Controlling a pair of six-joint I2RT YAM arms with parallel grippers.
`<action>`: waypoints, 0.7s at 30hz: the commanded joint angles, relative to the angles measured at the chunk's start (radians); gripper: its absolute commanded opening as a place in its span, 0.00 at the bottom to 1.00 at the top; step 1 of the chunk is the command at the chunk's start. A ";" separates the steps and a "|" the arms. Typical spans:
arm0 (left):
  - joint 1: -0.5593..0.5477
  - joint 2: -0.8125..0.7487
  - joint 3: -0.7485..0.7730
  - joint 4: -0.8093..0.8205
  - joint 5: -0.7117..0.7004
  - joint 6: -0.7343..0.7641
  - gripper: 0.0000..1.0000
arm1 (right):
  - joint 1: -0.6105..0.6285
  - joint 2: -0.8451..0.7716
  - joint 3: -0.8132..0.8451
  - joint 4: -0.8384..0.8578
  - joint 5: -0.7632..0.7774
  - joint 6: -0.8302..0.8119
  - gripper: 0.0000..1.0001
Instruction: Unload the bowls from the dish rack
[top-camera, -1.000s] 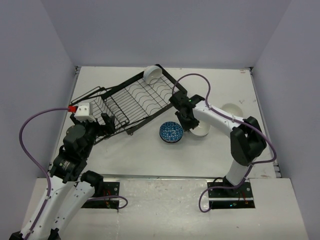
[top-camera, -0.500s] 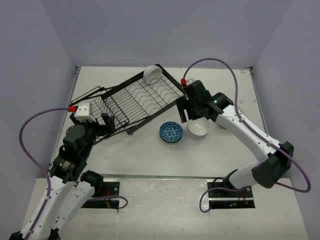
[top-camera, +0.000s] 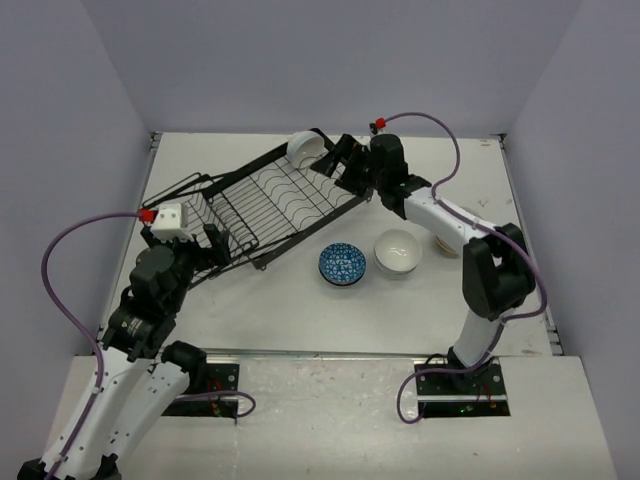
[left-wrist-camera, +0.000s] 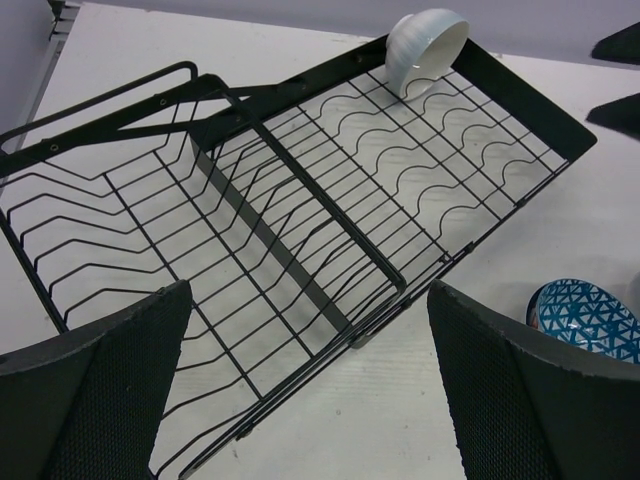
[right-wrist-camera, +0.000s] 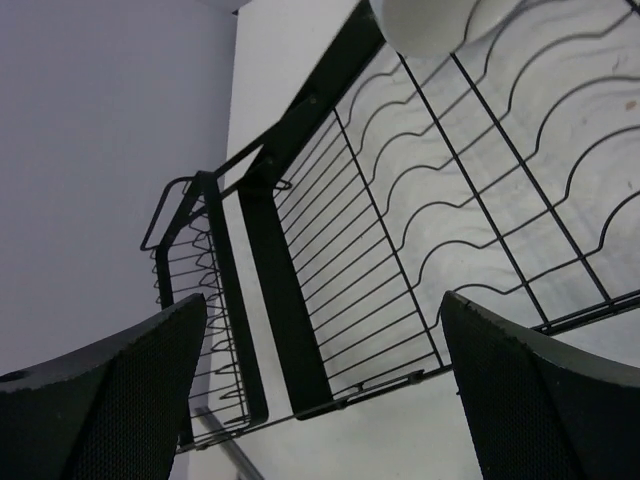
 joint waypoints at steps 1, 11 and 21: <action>0.007 0.013 -0.004 0.037 -0.021 0.010 1.00 | 0.011 0.031 -0.042 0.295 -0.086 0.263 0.99; -0.002 0.418 0.289 -0.057 0.060 -0.091 1.00 | 0.046 -0.293 -0.191 0.063 0.388 0.004 0.99; -0.173 1.085 0.902 -0.159 -0.140 0.142 1.00 | -0.026 -0.790 -0.500 -0.171 0.353 -0.240 0.99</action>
